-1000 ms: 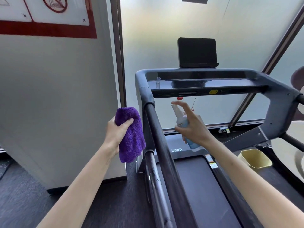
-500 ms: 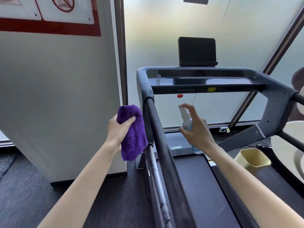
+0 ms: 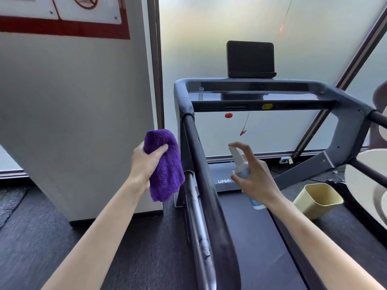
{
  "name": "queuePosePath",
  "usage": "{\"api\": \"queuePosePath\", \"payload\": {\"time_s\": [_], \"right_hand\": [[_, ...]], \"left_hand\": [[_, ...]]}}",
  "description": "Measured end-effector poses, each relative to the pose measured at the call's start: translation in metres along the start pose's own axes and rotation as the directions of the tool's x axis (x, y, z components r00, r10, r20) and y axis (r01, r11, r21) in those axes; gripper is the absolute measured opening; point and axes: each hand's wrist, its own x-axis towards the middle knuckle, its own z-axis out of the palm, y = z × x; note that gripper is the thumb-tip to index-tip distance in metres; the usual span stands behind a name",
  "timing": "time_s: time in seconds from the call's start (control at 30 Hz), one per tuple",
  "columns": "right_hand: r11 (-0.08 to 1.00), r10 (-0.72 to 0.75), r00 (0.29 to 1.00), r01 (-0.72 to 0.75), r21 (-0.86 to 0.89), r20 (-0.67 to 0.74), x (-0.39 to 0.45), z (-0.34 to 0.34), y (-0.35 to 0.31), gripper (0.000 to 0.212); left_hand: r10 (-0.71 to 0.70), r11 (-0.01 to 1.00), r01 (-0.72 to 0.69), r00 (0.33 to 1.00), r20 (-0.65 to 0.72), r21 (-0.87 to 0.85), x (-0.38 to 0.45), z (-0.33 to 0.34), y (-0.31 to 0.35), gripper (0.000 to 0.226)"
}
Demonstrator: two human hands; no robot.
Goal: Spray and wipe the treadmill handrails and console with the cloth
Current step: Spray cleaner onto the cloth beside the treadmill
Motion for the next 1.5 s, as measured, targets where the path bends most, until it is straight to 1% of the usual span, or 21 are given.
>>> {"api": "queuePosePath", "payload": {"time_s": [0.07,0.13,0.37,0.6,0.7,0.77,0.87,1.0,1.07,1.13,1.2,1.23,1.3,1.33,1.43,1.5], "right_hand": [[1.0,-0.005,0.999,0.003,-0.026,-0.052,-0.002,-0.001,0.0,0.071],[1.0,-0.001,0.997,0.0,-0.019,-0.074,-0.004,-0.002,-0.002,0.071],[0.999,-0.004,1.0,0.004,-0.034,0.001,-0.02,-0.011,-0.014,0.077],[0.996,0.03,0.999,-0.031,0.079,0.015,-0.067,-0.013,-0.02,0.079],[0.998,0.05,0.999,-0.049,0.042,-0.019,-0.08,-0.01,-0.024,0.075],[0.997,0.075,0.995,-0.075,-0.001,-0.07,-0.084,-0.009,-0.031,0.072],[0.995,0.089,0.983,-0.093,-0.022,-0.161,-0.092,-0.009,-0.044,0.069],[0.992,0.102,0.979,-0.112,-0.05,-0.175,-0.108,-0.015,-0.05,0.072],[0.992,0.114,0.979,-0.121,-0.032,-0.168,-0.117,-0.018,-0.05,0.073],[0.993,0.12,0.979,-0.121,0.005,-0.165,-0.123,-0.019,-0.051,0.074],[0.993,0.117,0.978,-0.113,0.034,-0.172,-0.126,-0.018,-0.051,0.075],[0.993,0.117,0.977,-0.11,0.048,-0.18,-0.125,-0.018,-0.05,0.076],[0.993,0.112,0.976,-0.102,0.063,-0.187,-0.119,-0.017,-0.049,0.077],[0.993,0.107,0.977,-0.097,0.063,-0.185,-0.115,-0.016,-0.048,0.077],[0.991,0.097,0.981,-0.078,0.111,-0.17,-0.102,-0.014,-0.042,0.076],[0.984,0.091,0.984,-0.065,0.164,-0.155,-0.093,-0.014,-0.036,0.076]], "left_hand": [[0.007,1.0,-0.007,1.0,0.0,0.002,-0.006,-0.001,0.002,0.02],[0.013,1.0,-0.013,1.0,0.007,0.003,-0.013,0.0,0.003,0.02],[0.033,0.999,-0.033,0.999,0.007,-0.004,-0.035,0.001,-0.001,0.016],[-0.003,1.0,0.003,0.998,0.056,-0.001,-0.056,-0.003,-0.008,0.015],[0.004,1.0,-0.006,0.996,0.087,0.017,-0.065,-0.006,-0.007,0.016],[-0.002,0.999,-0.002,0.994,0.11,0.037,-0.071,-0.008,-0.003,0.018],[-0.003,0.999,-0.004,0.99,0.142,0.051,-0.081,-0.012,0.005,0.017],[0.011,0.998,-0.021,0.986,0.168,0.053,-0.09,-0.019,0.012,0.012],[0.017,0.999,-0.025,0.986,0.165,0.047,-0.095,-0.022,0.011,0.013],[0.011,0.999,-0.017,0.989,0.147,0.035,-0.099,-0.024,0.008,0.02],[-0.006,1.0,0.003,0.996,0.093,0.027,-0.102,-0.025,0.004,0.031],[-0.002,1.0,0.001,0.998,0.059,0.025,-0.103,-0.025,0.002,0.032],[0.035,0.999,-0.035,0.999,0.012,0.031,-0.106,-0.02,-0.001,0.025],[0.052,0.998,-0.052,0.999,0.013,0.025,-0.11,-0.015,-0.002,0.022],[0.054,0.998,-0.051,0.994,0.096,-0.029,-0.122,0.007,-0.008,0.016],[0.066,0.998,-0.063,0.983,0.169,-0.023,-0.129,0.021,-0.015,0.022]]}}
